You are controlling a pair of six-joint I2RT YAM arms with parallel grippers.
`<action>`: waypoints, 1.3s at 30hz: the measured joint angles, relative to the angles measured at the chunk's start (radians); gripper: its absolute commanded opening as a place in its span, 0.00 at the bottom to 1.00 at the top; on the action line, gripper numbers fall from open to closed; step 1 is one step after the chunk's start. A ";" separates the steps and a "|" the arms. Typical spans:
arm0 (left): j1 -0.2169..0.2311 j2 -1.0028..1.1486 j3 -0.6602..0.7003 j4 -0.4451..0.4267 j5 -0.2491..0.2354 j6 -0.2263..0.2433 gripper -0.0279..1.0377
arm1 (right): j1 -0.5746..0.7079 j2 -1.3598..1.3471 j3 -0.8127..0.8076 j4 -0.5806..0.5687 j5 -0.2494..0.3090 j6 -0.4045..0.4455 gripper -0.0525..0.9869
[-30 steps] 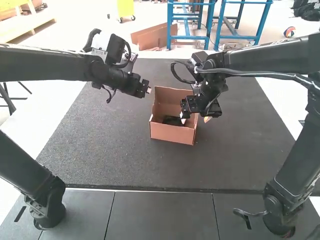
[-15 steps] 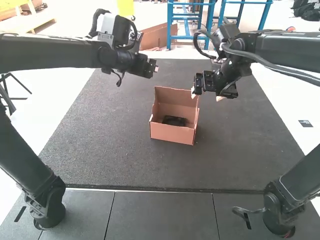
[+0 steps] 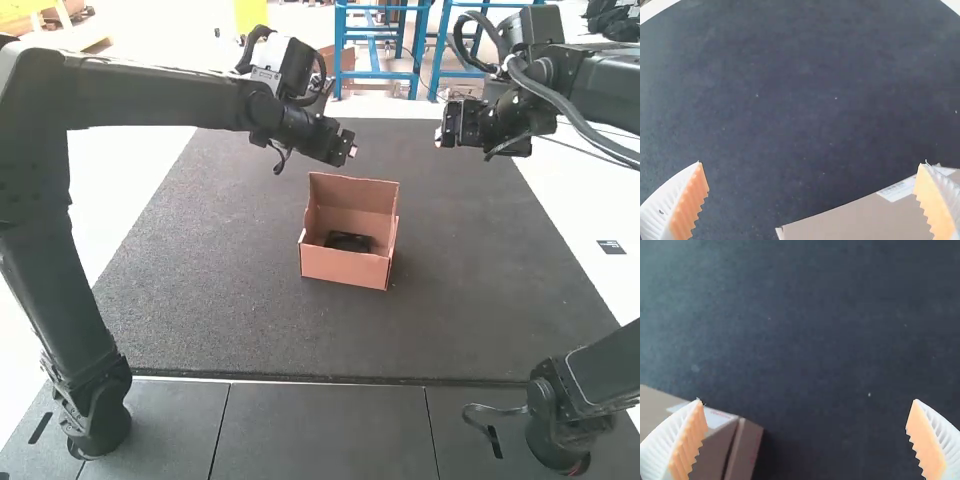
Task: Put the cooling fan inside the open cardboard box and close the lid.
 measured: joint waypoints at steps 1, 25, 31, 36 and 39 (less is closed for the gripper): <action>0.000 0.004 0.000 -0.010 -0.002 0.000 0.94 | -0.013 0.000 0.000 -0.006 0.001 -0.005 0.93; 0.000 0.033 -0.124 -0.083 -0.013 0.000 0.94 | -0.085 0.093 0.000 -0.042 -0.193 -0.027 0.93; 0.000 0.085 -0.138 -0.042 -0.013 0.000 0.94 | -0.085 0.093 0.000 -0.063 -0.221 -0.019 0.93; 0.000 0.140 -0.138 -0.021 -0.014 0.006 0.94 | -0.085 0.088 -0.002 -0.068 -0.237 -0.010 0.93; 0.000 0.147 -0.138 -0.014 -0.014 0.008 0.94 | -0.085 0.070 -0.015 -0.080 -0.241 -0.008 0.93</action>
